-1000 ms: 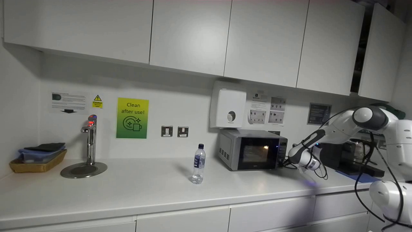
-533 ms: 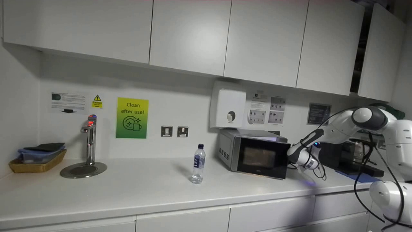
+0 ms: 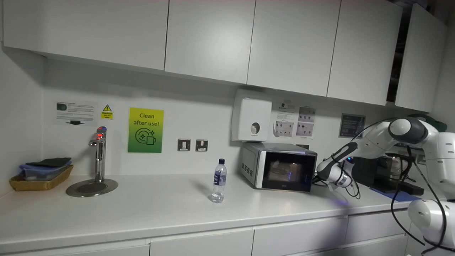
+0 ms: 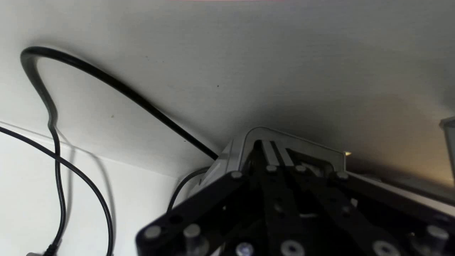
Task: Open the microwave
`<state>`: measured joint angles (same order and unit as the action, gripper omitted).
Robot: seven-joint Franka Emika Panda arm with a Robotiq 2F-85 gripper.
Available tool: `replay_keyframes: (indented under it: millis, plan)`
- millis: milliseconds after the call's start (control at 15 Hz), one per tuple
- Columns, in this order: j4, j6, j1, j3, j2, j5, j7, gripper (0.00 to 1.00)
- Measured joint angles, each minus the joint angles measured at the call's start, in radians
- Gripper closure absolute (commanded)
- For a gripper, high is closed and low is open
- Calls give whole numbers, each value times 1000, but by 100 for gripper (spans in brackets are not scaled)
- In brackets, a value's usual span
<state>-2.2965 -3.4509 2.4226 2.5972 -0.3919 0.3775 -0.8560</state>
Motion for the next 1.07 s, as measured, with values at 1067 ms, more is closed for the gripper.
replay_keyframes:
  millis: [1067]
  plan:
    - [-4,0,3,-2,5,1,152,100]
